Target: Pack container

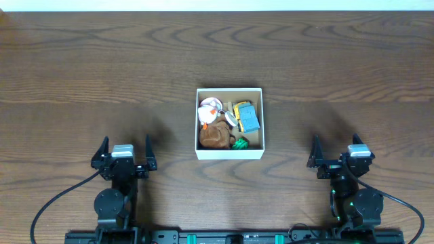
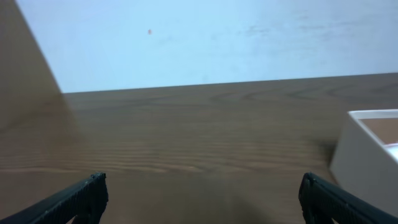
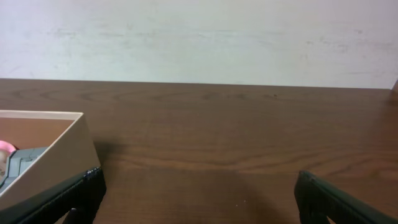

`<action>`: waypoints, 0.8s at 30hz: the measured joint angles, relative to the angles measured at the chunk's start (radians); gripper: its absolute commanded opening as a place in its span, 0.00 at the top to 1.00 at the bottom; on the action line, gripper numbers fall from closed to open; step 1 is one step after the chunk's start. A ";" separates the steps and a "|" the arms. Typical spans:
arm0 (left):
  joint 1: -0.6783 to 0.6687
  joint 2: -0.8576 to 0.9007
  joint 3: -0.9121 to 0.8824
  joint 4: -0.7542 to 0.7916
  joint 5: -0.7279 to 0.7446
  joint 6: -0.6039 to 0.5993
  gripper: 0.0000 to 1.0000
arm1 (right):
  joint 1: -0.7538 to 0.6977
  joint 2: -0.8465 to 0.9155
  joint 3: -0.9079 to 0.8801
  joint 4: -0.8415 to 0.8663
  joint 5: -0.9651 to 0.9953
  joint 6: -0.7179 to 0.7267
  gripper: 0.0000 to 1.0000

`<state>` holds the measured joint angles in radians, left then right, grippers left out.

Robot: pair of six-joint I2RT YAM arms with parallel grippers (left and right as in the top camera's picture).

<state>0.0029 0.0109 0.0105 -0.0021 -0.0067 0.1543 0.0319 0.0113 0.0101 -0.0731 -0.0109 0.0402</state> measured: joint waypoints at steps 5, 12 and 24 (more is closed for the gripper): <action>0.014 0.000 0.011 -0.026 0.005 -0.001 0.02 | 0.000 0.000 0.000 0.000 0.000 0.000 0.01; 0.014 0.000 0.011 -0.027 0.007 -0.036 0.02 | 0.000 0.000 0.000 0.000 0.000 0.000 0.01; 0.014 0.000 0.011 -0.027 0.007 -0.097 0.02 | 0.000 0.000 0.000 0.000 0.000 0.000 0.01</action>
<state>0.0170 0.0109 0.0216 -0.0292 0.0006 0.0574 0.0319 0.0109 0.0101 -0.0727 -0.0109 0.0399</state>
